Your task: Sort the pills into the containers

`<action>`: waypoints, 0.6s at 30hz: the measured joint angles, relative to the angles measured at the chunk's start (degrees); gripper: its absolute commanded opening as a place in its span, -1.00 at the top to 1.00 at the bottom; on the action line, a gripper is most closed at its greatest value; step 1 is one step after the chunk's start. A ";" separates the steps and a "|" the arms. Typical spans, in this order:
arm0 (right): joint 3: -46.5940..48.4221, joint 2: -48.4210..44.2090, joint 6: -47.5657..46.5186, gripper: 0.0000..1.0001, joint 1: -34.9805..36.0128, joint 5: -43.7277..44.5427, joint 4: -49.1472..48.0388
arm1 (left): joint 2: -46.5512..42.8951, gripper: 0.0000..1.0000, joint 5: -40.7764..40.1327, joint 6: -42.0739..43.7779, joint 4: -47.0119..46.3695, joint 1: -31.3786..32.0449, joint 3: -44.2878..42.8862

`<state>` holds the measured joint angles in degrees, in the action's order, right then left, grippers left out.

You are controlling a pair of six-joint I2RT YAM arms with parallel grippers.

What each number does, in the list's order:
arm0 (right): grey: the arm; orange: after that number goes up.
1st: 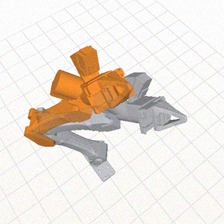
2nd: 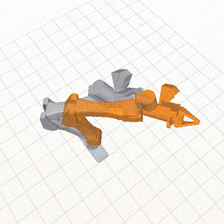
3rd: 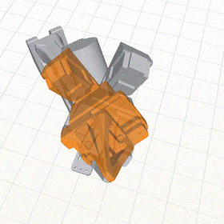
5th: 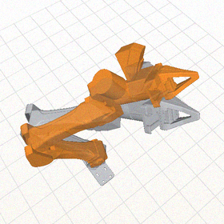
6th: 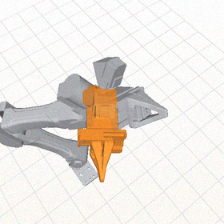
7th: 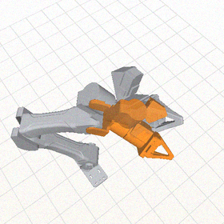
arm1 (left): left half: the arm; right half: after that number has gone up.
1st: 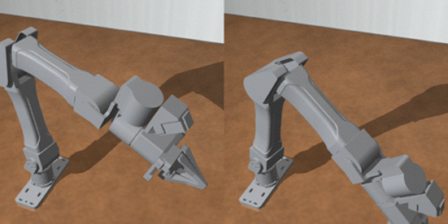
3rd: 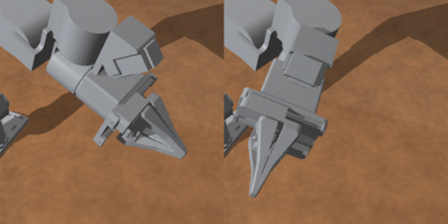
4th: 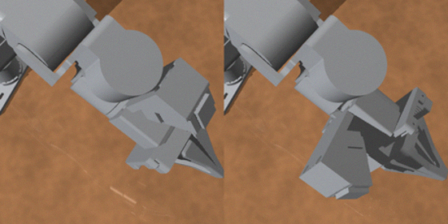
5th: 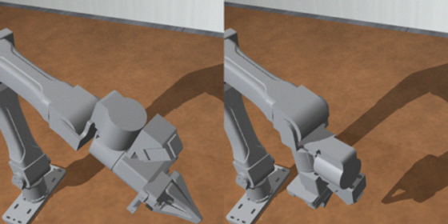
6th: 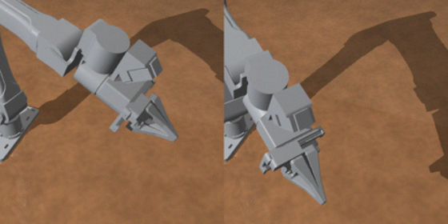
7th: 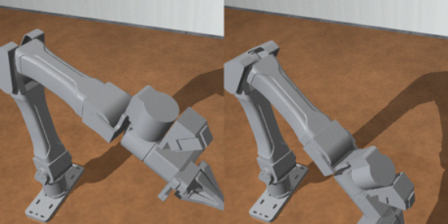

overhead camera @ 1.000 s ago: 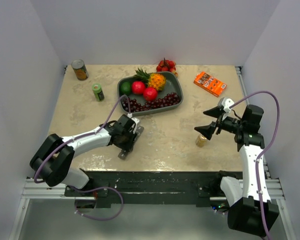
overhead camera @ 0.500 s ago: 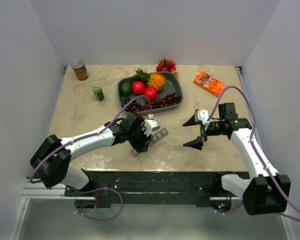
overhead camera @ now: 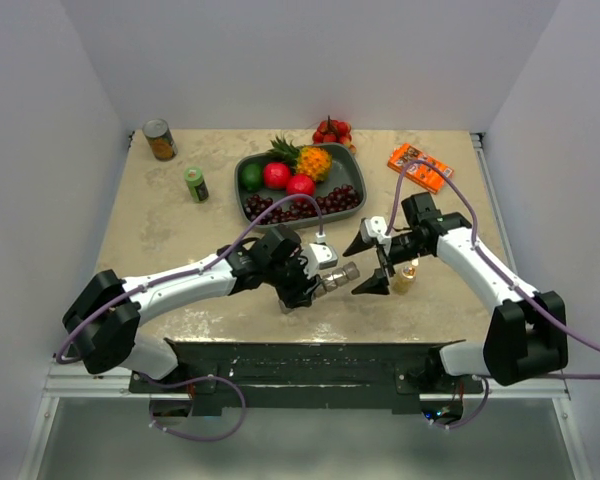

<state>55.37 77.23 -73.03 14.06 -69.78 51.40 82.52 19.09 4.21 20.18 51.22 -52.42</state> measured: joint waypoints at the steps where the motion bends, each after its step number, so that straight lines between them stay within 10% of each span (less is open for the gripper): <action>1: -0.44 -0.07 0.87 -0.96 0.48 0.50 -0.98 | 0.00 1.00 0.13 0.00 -0.04 0.04 0.00; 18: -2.45 0.72 11.54 -0.93 7.52 5.77 -10.62 | 0.11 1.00 2.43 -0.07 -2.10 0.63 0.00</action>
<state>52.93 77.95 -61.49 21.58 -64.01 40.77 82.63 21.52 4.14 18.09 51.86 -52.42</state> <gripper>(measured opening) 0.964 0.480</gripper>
